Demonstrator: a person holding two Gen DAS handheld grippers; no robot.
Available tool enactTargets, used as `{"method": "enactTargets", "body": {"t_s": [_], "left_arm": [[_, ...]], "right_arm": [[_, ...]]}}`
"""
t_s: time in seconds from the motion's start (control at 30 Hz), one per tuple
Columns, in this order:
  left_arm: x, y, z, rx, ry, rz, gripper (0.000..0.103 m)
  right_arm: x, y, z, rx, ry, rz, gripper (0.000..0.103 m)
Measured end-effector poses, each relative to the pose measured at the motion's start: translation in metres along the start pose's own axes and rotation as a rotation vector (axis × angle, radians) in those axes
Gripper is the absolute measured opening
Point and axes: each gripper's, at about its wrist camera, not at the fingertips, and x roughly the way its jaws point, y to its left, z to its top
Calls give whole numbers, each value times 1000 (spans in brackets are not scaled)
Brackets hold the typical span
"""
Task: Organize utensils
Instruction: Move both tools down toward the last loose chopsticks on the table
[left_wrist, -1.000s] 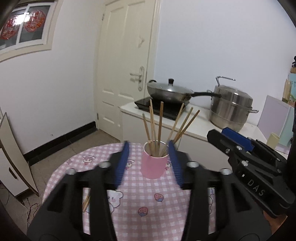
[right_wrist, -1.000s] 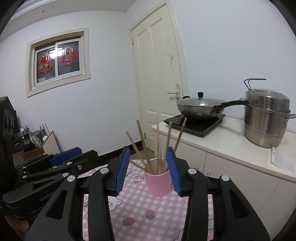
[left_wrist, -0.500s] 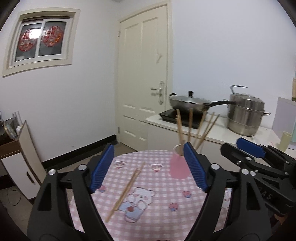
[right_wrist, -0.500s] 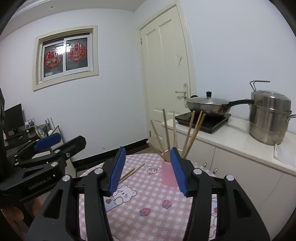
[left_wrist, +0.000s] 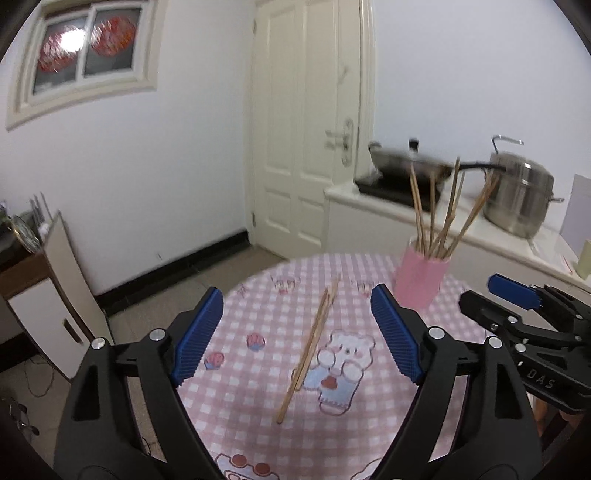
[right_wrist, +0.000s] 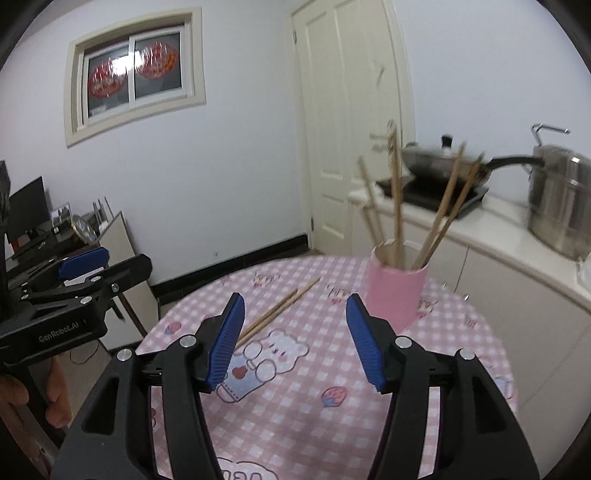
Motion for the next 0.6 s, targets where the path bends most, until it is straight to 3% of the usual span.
{"method": "enactTargets", "body": {"t_s": [0.17,0.43,0.6], "left_arm": [[48,21,-13,-10,144,-62,81],[124,22,-22,-8,298,-137,81],[175,18,-23,10,402,-179,69]], "right_arm": [[35,8,-10,12,91,-11,55],[101,6,-21,44,216,-49,55],[129,-2,-20,62,261,-66,56]]}}
